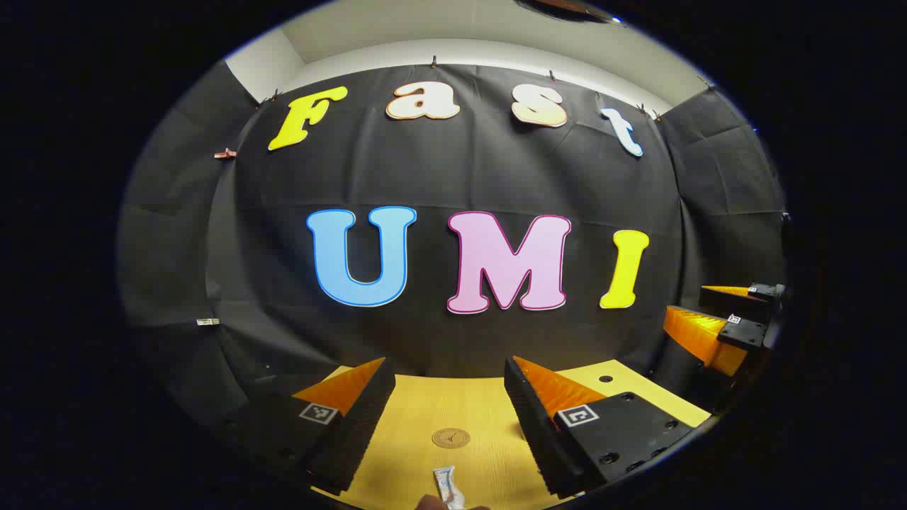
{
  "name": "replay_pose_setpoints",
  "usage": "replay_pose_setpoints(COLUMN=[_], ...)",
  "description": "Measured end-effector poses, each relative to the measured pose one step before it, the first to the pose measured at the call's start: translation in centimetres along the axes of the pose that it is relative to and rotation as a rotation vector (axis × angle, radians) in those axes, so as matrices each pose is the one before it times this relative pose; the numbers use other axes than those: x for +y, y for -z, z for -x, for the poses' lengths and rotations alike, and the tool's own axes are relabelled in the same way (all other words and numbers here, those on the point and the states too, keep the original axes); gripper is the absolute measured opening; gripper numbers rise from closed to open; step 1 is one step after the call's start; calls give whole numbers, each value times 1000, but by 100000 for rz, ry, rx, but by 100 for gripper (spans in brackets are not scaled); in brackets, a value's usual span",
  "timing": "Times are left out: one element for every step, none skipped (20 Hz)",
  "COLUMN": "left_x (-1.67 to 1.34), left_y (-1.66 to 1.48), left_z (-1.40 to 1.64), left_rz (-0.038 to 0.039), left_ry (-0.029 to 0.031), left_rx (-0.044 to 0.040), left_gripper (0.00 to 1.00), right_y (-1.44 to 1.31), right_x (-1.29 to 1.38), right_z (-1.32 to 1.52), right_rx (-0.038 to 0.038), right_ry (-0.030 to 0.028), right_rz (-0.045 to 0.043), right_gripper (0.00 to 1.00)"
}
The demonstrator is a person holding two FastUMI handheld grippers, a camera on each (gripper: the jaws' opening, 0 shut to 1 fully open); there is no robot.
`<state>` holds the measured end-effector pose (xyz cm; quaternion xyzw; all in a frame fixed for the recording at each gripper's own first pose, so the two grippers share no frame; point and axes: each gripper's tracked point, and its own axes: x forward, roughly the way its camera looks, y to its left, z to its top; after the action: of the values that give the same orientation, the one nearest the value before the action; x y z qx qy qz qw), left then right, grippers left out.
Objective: Put the toothbrush and toothpaste on the desktop into the cup, then pick up the cup and place it on the coaster on the desktop.
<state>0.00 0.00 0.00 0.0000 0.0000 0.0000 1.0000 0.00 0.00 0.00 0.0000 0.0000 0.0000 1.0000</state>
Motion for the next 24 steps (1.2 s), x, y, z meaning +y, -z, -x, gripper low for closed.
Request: replay_pose_setpoints(left_x=[18, 124, 63, 22, -4, 108, 84, 30, 87, -32, -41, -30, -71, -147, -68, -186, -218, -273, -59, 111, 105, 42, 272, 273], left_y=[305, 231, 366, 105, 284, 164, 179, 42, 362, 110, 241, 198, 467, 105, 479, 444, 672, 441, 698, 1197, 865, 907, 1528, 1265], left_z=[-14, 7, -23, 12, -82, -44, -43, -24, -4, -39, -93, -74, -57, -114, -214, -187, -194, -251, -535, -705, -462, -617, -975, -712], left_rz=[232, 397, 553, 568, 530, 451, 419, 439, 362, 68, -67, -135, -3, 198, 291, 427, 644, 610, 371, 748, 948, 1148, 1371, -11], left_ry=[68, -134, -123, 10, 58, -87, -120, -19, 37, 86, 203, 310, 299, 489, 497, 967, 1663, 1423, 1162, 867, 716, 670, 845, -304], left_rx=[662, 705, 876, 708, 788, 486, 377, 319, 341, 430, 491, 631, 592, 806, 1011, 1483, 1588, 1317, 1755, 3148, 2676, 2363, 3556, 2587], left_gripper=[96, 96, 96, 96, 96, 96, 96, 96, 96, 96, 96, 96, 96, 96, 96, 96, 96, 96, 96, 96, 96, 96, 96, 97], right_y=[149, 124, 65, -56, -160, -91, -100, 39, 58, 38, 62, 144, 99, 115, 58, 102, 57, 190, 99, 239, 144, 130, 381, 271], right_x=[43, 93, 57, 28, 52, 68, 6, -18, 1, 79, 49, -12, 21, 44, -34, -58, -58, -91, -85, -144, -14, -55, -274, -69], right_z=[59, -23, 111, 81, 92, 65, -21, 44, 47, 44, 60, 99, 19, 11, 57, 73, 94, 77, 54, 27, 107, 69, 115, 37], right_rx=[333, 286, 180, -144, -421, -342, -327, 1, 154, 380, 294, 417, 364, 435, 288, 369, 307, 337, 413, 714, 523, 401, 846, 667], right_ry=[-128, -119, -105, 7, -134, -10, 160, -19, -90, -21, -34, 96, 75, 108, 215, 188, 156, 324, 383, 266, 100, 303, 815, 270], right_rz=[406, 604, 668, 156, 59, 459, 704, 596, 329, 142, -110, -81, -22, 106, 153, 168, 106, 204, 198, -35, -162, -98, 608, 569], right_gripper=[97, 97, 97, 97, 97, 97, 97, 97, 97, 97, 97, 97, 95, 97, 97, 97, 97, 97, 97, 97, 97, 97, 97, 95])
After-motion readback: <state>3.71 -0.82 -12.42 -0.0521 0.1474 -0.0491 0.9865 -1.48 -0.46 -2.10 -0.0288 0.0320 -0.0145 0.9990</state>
